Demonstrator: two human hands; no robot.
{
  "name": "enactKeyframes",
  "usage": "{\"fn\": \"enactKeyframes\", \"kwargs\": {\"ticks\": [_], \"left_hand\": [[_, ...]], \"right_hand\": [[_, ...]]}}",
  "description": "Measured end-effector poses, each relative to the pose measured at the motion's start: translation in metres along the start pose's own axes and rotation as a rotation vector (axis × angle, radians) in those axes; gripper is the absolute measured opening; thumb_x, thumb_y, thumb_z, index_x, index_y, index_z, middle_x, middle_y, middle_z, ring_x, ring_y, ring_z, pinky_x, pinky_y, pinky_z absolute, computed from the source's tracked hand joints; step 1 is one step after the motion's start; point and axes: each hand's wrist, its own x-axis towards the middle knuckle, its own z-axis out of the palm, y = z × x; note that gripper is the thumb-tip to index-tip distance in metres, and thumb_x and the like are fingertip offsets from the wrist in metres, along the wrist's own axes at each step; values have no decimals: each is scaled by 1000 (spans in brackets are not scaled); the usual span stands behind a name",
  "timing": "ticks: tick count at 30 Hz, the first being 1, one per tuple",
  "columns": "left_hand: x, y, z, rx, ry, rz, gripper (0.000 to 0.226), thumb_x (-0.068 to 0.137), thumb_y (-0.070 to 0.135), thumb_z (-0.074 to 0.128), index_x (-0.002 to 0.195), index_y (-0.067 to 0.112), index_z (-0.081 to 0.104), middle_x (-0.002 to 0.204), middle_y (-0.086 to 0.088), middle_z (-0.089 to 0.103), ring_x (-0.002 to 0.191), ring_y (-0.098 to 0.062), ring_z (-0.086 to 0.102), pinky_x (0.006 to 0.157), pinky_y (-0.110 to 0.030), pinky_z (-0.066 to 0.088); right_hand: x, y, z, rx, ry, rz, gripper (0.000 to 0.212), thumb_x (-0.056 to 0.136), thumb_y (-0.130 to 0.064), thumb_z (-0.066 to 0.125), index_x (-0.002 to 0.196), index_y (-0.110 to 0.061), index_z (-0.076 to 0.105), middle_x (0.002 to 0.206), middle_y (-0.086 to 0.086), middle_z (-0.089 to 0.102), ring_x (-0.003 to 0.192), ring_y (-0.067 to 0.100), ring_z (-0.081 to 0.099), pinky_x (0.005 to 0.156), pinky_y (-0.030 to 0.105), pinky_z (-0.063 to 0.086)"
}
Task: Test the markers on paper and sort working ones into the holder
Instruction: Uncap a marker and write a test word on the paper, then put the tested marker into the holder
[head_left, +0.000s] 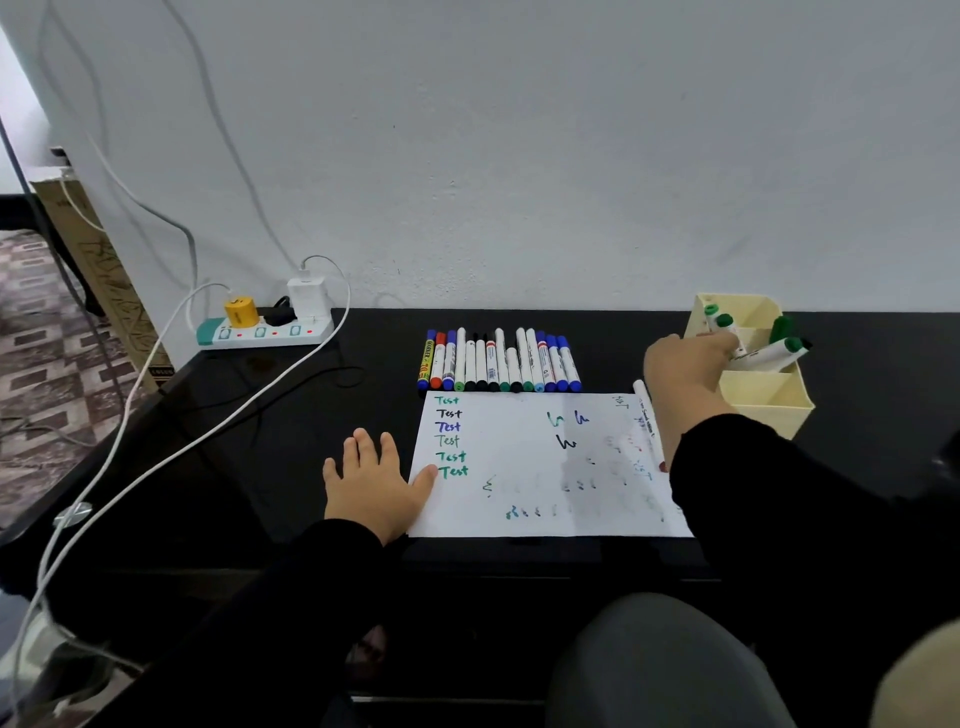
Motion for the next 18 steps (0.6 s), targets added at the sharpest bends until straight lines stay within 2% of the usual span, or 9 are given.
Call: {"fn": "enactKeyframes", "kwargs": {"ticks": [1,2,3,5,6,9,10,12,18], "left_hand": [[0,0,0,-5,2,1,79,90,65,15,150,15,1,157,-14,-5,145,-29,-3,115,-48,3],[-1,0,-1,-10,3,2,79,90,65,15,150,15,1,157,-14,-5,145,-28,-3,115,-48,3],[-1,0,-1,-13,4,0,79,90,66,15,150,15,1,157,-14,-6,145,-28,-4,115,-48,3],[0,1,-1,-10,2,-9,79,90,66,15,150,16,1,157,-13,-6,145,-28,-4,115,-48,2],[1,1,-1,-10,1,-12,80,90,66,15,150,16,0,157,-13,-6,145,-28,-4,115,-48,2],[2,1,0,-20,-1,-8,79,90,66,16,150,16,0,157,-13,-7,145,-28,-5,115,-48,1],[2,0,0,-22,0,-3,79,90,65,16,150,16,0,157,-13,-7,145,-28,-6,115,-48,1],[3,0,1,-29,5,6,79,90,65,17,150,15,0,157,-13,-8,145,-28,-7,114,-49,0],[7,-1,3,-12,9,-6,81,89,66,16,150,15,-2,157,-13,-9,144,-27,-8,114,-49,-1]], "right_hand": [[-3,5,4,-433,77,-125,70,88,-57,12,139,-16,36,123,1,51,109,19,53,57,9,40],[-3,10,3,-702,69,-294,50,93,-40,45,136,-14,41,117,-1,53,101,18,50,59,22,40],[1,10,11,-656,94,-338,51,89,-30,58,135,-14,41,119,0,53,98,17,45,55,26,33],[5,6,19,-71,57,-136,49,92,-24,52,135,-8,37,131,10,47,96,18,36,52,21,22],[6,9,19,-44,65,-149,46,94,-21,47,135,-4,36,132,14,44,95,18,33,53,20,21],[18,10,34,-223,93,-121,40,95,-22,48,132,-8,39,115,7,45,98,17,44,54,15,21],[23,9,39,-248,95,-121,39,96,-22,49,131,-10,39,114,5,45,104,19,50,60,15,30],[28,9,51,-313,42,-165,39,95,-19,51,131,-8,39,125,8,49,112,23,53,78,24,42],[46,16,73,-587,-112,-178,43,88,-15,51,129,-4,46,131,17,49,118,31,51,97,38,45]]}}
